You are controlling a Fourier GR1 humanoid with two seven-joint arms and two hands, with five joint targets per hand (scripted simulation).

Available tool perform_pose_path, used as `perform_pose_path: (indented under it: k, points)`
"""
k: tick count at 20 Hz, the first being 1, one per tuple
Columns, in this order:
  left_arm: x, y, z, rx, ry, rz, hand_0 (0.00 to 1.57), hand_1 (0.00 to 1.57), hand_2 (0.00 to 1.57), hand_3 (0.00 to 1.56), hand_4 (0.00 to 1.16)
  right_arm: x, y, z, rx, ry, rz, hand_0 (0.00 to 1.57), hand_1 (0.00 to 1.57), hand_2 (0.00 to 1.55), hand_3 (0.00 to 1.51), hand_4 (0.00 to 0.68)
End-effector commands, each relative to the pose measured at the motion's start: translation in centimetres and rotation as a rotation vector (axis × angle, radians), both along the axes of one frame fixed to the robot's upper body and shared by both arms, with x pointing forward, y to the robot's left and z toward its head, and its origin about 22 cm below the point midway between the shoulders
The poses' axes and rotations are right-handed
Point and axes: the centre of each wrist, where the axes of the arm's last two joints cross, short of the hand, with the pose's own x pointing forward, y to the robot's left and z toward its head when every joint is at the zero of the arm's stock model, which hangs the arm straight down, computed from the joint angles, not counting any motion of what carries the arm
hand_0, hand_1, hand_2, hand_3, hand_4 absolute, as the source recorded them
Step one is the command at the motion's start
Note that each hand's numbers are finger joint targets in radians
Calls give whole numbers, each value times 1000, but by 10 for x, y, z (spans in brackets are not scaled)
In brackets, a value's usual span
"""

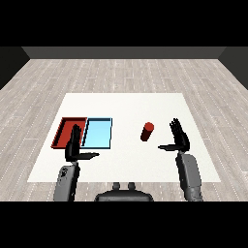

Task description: Pick the red can and put it in the red box

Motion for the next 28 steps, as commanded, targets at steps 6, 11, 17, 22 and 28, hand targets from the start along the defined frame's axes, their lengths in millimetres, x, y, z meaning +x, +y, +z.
perform_pose_path:
  k: [6,11,17,22,28]
  points:
    - [-17,0,0,-14,-2,-14,0,0,0,0,0,1,-7,-9,13,-9,-15,0,0,0,0,0]
    - [4,0,2,7,-15,-9,0,0,0,0,0,34,5,3,38,9,-20,0,0,0,0,0]
    - [-2,-4,2,-21,-16,-27,0,0,0,0,0,34,2,-22,49,14,3,0,0,0,0,0]
    - [-3,-11,-2,-22,-13,6,0,0,0,0,0,48,19,-17,72,29,25,0,0,0,0,0]
    - [1,-13,-4,-37,-29,-13,0,0,0,0,0,61,31,-26,115,79,24,0,0,0,0,0]
